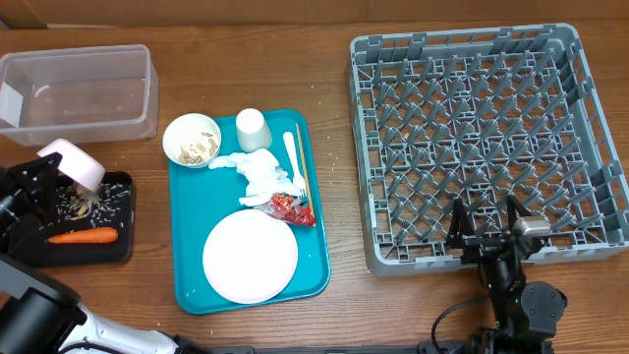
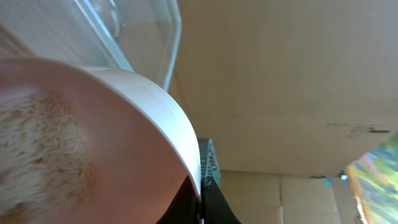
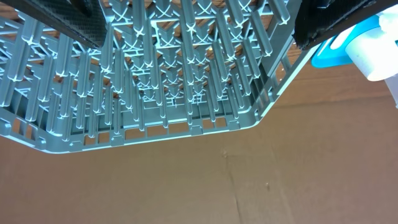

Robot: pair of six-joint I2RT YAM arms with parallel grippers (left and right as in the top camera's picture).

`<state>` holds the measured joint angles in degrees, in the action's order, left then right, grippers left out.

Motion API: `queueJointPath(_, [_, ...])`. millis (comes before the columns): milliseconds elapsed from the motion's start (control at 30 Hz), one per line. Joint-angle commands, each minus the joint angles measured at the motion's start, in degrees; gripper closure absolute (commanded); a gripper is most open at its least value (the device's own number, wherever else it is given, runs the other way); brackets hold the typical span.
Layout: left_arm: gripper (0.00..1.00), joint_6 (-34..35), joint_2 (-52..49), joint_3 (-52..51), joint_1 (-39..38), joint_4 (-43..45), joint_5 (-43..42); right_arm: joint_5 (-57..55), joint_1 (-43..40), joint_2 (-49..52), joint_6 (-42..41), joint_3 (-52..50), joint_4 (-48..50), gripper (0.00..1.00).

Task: Sort waste into correct bins and load items into the dishwasher rack
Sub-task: 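Tip the pink bowl to dump the rice onto the black tray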

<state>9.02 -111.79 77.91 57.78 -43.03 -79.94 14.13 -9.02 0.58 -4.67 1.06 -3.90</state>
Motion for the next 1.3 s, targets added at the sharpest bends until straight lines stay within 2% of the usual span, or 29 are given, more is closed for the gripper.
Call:
queueJointPath(0, [0.96, 0.0, -0.5, -0.2, 1.8, -0.5, -4.1, -0.6, -0.4, -0.4, 0.2, -0.6, 0.4, 0.00])
queueJointPath(333, [0.96, 0.2, -0.5, -0.2, 4.6, -8.2, 3.8, -0.6, -0.4, -0.4, 0.2, -0.6, 0.4, 0.00])
queueJointPath(467, [0.96, 3.0, -0.5, -0.2, 6.3, -10.3, 7.3, -0.6, -0.4, -0.4, 0.2, -0.6, 0.4, 0.00])
queueJointPath(633, [0.96, -1.1, -0.5, -0.2, 7.5, -10.0, 3.7, -0.6, -0.4, -0.4, 0.2, -0.6, 0.4, 0.00])
queueJointPath(900, [0.96, -9.2, -0.6, -0.2, 7.4, -10.2, -6.8, -0.6, -0.4, -0.4, 0.2, -0.6, 0.4, 0.00])
queueJointPath(1100, [0.96, -12.3, -0.6, -0.2, 7.3, -13.8, -7.2, -0.6, -0.4, -0.4, 0.2, -0.6, 0.4, 0.00])
queueJointPath(1267, [0.96, -18.1, -0.6, -0.2, 7.3, -16.9, -7.9, -0.6, -0.4, -0.4, 0.2, -0.6, 0.4, 0.00])
